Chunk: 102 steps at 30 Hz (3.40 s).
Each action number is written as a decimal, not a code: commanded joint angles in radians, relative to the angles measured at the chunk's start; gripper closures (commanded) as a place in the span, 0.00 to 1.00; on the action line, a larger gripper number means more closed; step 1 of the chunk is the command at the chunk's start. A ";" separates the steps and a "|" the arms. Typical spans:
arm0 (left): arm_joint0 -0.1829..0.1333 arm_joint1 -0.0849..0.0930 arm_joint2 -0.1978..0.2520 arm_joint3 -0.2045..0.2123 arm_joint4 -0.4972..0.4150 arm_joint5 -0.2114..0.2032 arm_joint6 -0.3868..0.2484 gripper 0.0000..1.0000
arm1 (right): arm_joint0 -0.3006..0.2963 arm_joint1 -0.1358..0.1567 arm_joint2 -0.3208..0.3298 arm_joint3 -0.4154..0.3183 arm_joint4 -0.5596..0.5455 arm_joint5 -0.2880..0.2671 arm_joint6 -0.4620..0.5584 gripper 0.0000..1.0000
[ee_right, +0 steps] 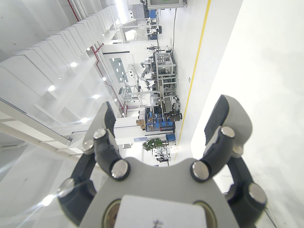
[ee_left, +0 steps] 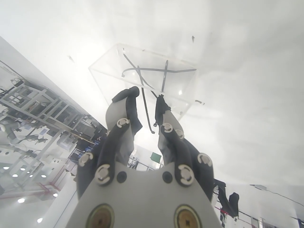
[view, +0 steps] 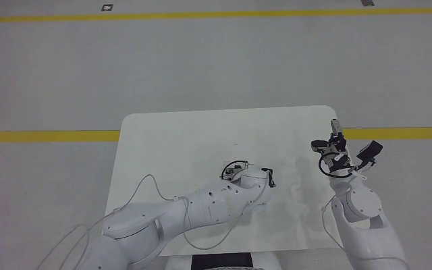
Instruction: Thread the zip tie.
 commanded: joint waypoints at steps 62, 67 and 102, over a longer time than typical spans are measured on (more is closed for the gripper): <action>-0.175 0.261 0.000 -0.319 -0.136 0.000 -0.001 1.00 | 0.000 0.000 0.000 0.000 0.000 0.000 0.000 0.00; -0.175 0.261 0.000 -0.319 -0.136 0.000 -0.001 1.00 | 0.000 0.000 0.000 0.000 0.000 0.000 0.000 0.00; -0.032 0.495 -0.164 -0.588 0.121 0.000 0.351 1.00 | 0.000 0.000 0.000 0.000 0.000 0.000 0.000 0.00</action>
